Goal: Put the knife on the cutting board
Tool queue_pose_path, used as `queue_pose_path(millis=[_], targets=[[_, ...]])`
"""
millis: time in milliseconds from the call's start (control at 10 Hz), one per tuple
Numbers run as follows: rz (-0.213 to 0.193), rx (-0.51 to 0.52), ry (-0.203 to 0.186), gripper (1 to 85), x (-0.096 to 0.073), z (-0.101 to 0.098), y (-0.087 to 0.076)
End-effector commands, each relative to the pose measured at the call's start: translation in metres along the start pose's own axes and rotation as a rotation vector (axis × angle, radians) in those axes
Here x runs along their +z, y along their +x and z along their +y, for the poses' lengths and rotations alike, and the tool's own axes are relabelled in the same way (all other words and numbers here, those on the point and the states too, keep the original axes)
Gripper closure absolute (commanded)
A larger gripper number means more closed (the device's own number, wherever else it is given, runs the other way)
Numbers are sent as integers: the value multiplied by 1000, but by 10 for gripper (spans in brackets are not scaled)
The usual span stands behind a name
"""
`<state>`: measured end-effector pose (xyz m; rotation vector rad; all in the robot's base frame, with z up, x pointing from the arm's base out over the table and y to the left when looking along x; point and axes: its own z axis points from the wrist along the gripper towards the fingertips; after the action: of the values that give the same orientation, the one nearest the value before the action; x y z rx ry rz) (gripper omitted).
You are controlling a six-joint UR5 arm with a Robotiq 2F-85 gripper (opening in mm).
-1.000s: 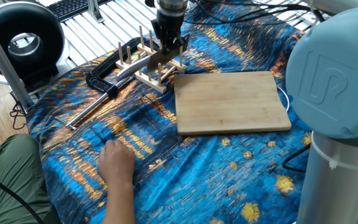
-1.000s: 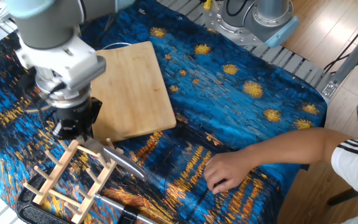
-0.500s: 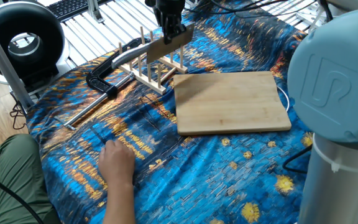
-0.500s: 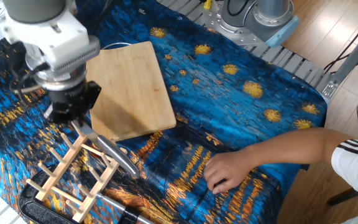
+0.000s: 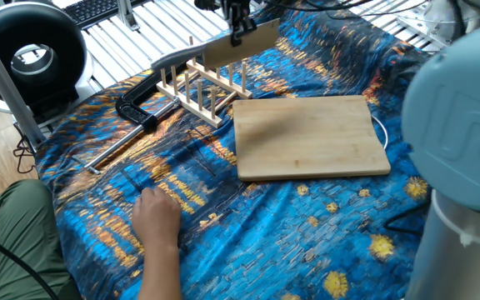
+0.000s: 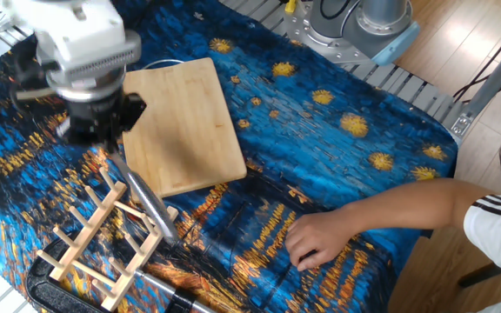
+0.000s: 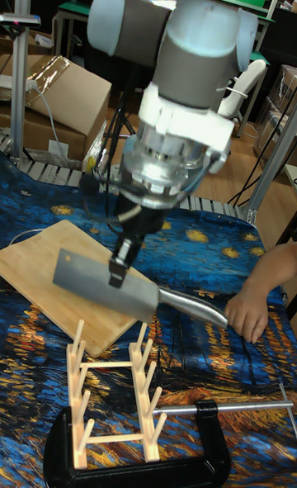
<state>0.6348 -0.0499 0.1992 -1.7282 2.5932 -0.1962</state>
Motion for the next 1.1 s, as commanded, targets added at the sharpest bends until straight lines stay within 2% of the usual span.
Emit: queue_pose_path(millis=[0, 200, 500, 600, 900, 1000], targets=[[45, 336, 23, 847, -2, 13, 41], [15, 588, -20, 847, 13, 32, 53], [-22, 820, -66, 847, 26, 60, 65], [-24, 879, -71, 847, 26, 67, 68], [-24, 952, -54, 847, 25, 61, 67], [-38, 964, -76, 847, 24, 65, 61]])
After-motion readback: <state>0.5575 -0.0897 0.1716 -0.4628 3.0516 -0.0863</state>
